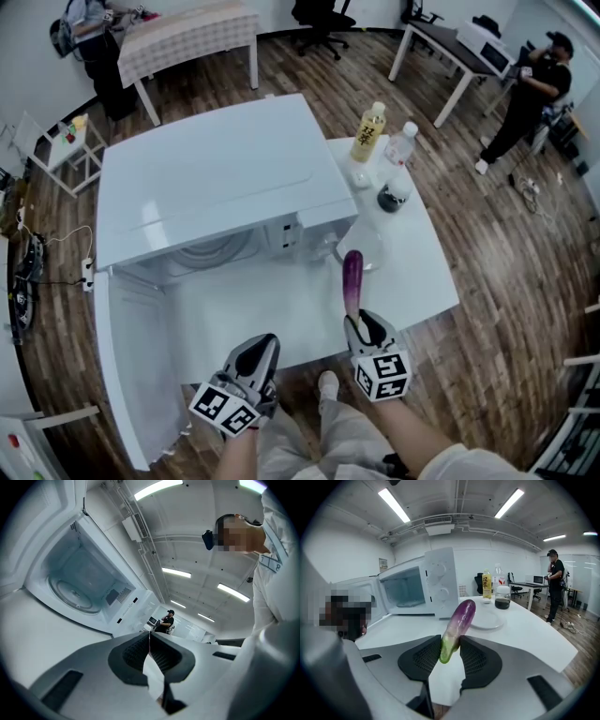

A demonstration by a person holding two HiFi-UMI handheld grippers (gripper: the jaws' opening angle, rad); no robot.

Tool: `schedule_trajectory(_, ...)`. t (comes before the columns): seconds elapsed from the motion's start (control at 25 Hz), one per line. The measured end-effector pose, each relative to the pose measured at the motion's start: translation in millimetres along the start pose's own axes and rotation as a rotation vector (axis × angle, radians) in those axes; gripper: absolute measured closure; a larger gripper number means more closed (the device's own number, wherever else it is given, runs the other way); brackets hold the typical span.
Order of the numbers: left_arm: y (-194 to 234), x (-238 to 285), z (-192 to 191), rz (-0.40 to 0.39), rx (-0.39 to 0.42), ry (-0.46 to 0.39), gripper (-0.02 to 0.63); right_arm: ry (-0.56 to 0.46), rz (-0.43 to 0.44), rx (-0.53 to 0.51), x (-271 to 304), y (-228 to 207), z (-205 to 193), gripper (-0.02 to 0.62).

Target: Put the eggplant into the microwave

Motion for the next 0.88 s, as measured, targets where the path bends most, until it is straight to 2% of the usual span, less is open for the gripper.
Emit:
schedule_trajectory(0.44,6.6,-18.9,2.2,0.025,-0.013,-0.025,0.604,0.028,0.136,-0.078,2.9,52.8,-7.1,0.449)
schedule_trajectory(0.88,22.7,-41.7,8.6,0.059,-0.027,-0.059,0.604,0.033,0.228,-0.129,22.9,96.1,1.9,0.449)
Point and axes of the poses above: the fingertips, and each gripper's own axes: x forward along the fingers, y to its left, z out of its top, the point moved 6 cm from there along -x, backward along the fingers, and after that the axes turned 4 degrees about y, right-handed, at the moved point
